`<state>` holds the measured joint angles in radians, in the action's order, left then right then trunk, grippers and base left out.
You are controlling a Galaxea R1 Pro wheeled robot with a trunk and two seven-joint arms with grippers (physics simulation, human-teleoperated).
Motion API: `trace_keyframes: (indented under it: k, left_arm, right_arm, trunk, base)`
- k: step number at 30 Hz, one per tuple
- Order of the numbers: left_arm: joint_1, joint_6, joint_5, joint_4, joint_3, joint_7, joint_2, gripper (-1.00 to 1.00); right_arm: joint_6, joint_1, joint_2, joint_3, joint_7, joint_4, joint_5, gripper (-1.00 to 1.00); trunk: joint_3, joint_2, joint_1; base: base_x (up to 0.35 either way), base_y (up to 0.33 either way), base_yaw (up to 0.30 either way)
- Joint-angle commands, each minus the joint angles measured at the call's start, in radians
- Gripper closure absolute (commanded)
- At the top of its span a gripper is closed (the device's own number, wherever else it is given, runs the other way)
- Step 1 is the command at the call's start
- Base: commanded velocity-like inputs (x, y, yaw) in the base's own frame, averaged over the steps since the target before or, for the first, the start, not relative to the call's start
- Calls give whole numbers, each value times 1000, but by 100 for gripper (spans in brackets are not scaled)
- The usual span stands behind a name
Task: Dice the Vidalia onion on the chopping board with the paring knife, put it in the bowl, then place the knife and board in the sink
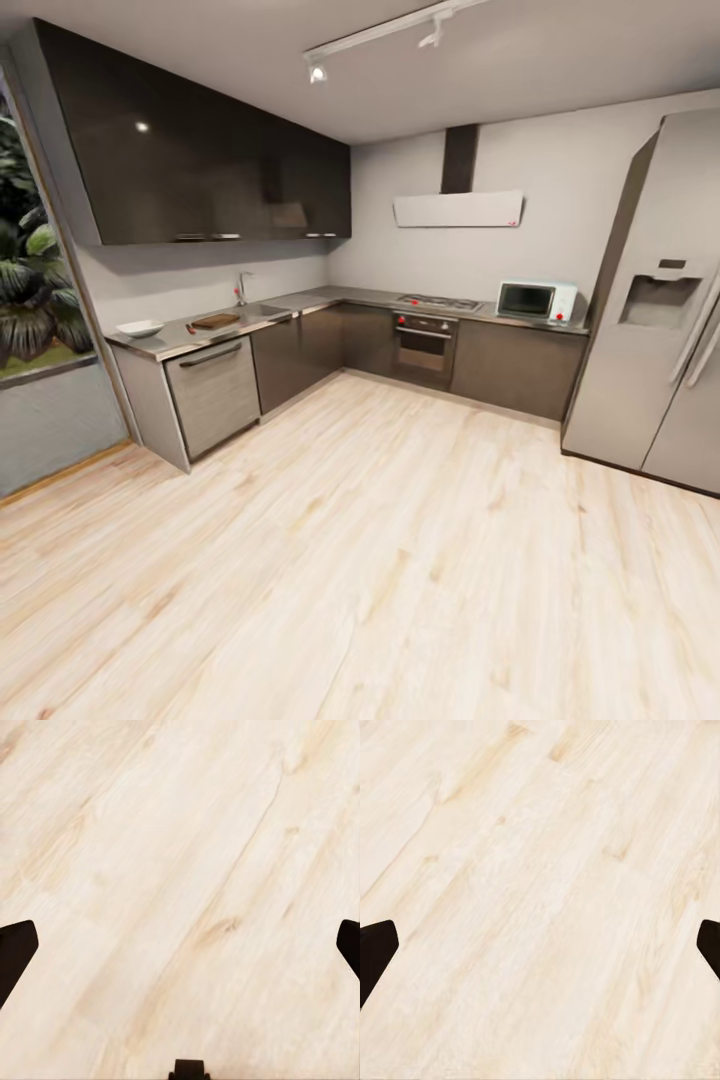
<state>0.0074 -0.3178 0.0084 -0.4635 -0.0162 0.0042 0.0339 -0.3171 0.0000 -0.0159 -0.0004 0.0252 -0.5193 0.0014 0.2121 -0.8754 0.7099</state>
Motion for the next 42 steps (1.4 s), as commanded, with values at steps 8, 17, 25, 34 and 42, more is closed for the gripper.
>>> trace_keyframes:
  k: [8, 17, 25, 34, 42]
  left_arm:
    - [0, -1, 1, -1, -1, 0, 0, -100]
    - [0, -1, 1, -1, -1, 0, 0, -100]
    - [0, -1, 1, -1, -1, 0, 0, -100]
    - [0, -1, 1, -1, -1, 0, 0, -100]
    - [0, -1, 1, -1, -1, 0, 0, -100]
  right_arm:
    - [-2, 0, -1, 0, 2, -1, 0, -100]
    - [-2, 0, -1, 0, 1, -1, 1, -100]
    - [-2, 0, -1, 0, 2, 0, 2, -100]
    - [-2, 0, -1, 0, 2, -1, 1, -100]
    - [-2, 0, -1, 0, 2, -1, 1, -100]
  trunk:
    - [1, -1, 1]
    - [1, -1, 1]
    - [1, -1, 1]
    - [1, -1, 1]
    - [1, -1, 1]
  base:
    - [333, -107, 16]
    - [332, -116, 0]
    - [332, -116, 82]
    - [332, -122, 124]
    - [325, -140, 126]
